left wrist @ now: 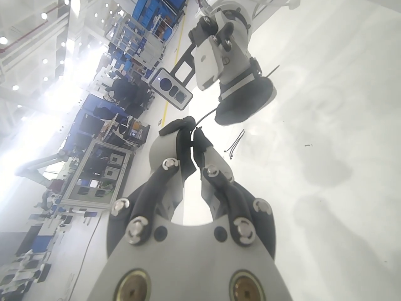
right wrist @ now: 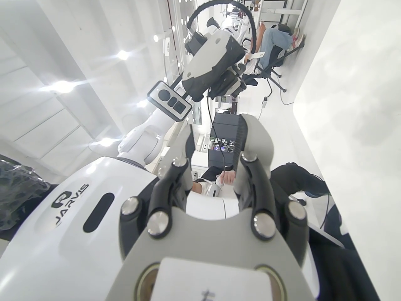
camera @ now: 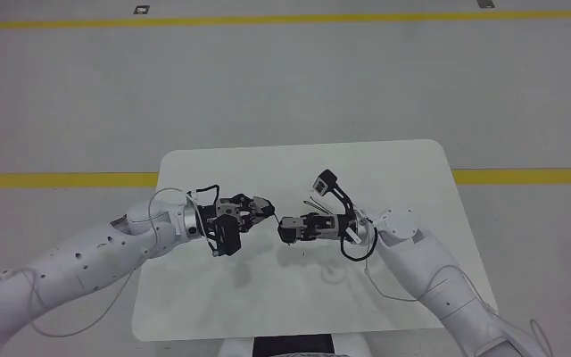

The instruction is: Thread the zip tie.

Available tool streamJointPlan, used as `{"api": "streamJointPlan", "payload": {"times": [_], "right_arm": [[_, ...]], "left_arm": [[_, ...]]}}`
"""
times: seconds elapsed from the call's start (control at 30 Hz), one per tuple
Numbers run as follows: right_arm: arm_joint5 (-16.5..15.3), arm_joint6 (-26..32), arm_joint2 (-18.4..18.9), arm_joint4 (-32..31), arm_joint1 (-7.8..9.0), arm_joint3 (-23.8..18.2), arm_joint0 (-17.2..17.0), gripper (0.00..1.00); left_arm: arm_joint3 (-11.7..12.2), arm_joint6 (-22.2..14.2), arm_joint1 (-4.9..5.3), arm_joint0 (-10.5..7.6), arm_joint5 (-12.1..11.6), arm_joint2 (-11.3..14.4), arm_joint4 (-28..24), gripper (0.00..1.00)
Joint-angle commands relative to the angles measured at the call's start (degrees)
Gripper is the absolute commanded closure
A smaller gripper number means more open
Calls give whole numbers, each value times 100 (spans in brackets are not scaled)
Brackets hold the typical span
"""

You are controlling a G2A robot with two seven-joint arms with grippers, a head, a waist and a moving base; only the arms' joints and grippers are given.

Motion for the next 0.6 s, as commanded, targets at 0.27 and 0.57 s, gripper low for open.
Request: {"api": "streamJointPlan", "payload": {"times": [0.27, 0.57], "right_arm": [[-30, -5, 23, -32, -8, 3, 16, 73], [-22, 15, 28, -107, -19, 27, 100, 81]], "left_arm": [[-1, 116, -5, -9, -92, 0, 0, 100], [-26, 245, 5, -24, -253, 0, 0, 100]]}}
